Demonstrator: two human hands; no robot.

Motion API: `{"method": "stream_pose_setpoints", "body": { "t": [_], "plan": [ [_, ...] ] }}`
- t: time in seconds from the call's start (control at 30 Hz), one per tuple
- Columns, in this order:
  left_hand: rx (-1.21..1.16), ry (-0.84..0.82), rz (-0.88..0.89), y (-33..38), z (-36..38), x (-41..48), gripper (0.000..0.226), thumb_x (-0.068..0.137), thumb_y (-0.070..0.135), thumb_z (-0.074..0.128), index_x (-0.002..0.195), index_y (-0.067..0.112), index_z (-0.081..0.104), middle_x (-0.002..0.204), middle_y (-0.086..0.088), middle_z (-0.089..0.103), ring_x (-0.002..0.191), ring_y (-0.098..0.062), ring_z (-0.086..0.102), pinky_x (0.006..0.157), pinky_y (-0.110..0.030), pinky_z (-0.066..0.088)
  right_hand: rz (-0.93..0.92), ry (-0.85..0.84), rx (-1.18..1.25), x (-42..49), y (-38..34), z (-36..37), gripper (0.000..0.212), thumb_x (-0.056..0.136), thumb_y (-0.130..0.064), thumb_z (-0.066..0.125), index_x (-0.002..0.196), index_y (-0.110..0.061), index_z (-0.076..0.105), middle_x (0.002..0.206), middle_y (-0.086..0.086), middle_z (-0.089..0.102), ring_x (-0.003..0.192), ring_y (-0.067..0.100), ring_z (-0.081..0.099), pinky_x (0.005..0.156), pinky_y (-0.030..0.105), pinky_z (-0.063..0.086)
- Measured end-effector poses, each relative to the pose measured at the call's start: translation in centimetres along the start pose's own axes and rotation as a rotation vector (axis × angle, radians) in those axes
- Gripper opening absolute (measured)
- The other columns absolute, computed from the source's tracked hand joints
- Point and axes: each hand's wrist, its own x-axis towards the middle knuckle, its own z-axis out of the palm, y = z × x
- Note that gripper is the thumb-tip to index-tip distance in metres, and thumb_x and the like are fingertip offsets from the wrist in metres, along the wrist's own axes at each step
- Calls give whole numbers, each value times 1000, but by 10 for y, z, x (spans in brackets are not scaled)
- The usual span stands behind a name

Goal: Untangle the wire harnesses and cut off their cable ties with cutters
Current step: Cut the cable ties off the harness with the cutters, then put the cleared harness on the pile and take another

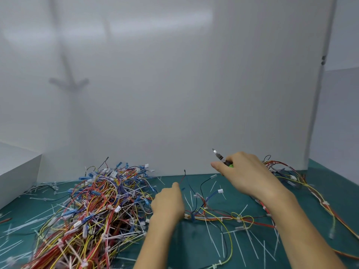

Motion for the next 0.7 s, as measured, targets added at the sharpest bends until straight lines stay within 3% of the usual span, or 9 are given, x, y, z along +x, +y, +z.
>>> {"method": "stream_pose_setpoints", "body": {
  "t": [0.13,0.47,0.6,0.7],
  "plan": [
    [139,-61,52,-2,18,6,40,96,10,46,135,14,49,137,-15,35,125,-35,45,98,-45,42,3,-22,-3,-1,-3,-2,55,95,-57,50,75,-6,61,64,6,54,60,24,49,50,31,29],
    [200,-76,139,-5,10,-1,31,97,16,47,128,17,55,135,-13,45,130,-33,38,104,-46,39,-4,-6,27,-2,-5,-2,60,95,-60,48,78,-5,62,64,5,55,58,22,48,50,30,29],
    [80,249,219,-3,-42,-13,19,97,21,54,114,29,60,131,-4,47,130,-28,35,100,-43,37,12,11,54,1,2,-3,64,96,-63,42,88,-5,68,79,9,70,68,24,62,61,32,45],
    [32,526,286,-3,-73,-28,24,94,18,59,111,36,59,133,2,46,128,-24,30,100,-43,30,61,15,23,3,12,-3,60,98,-60,39,84,-8,66,81,8,69,73,28,63,70,37,49]
  ]
}}
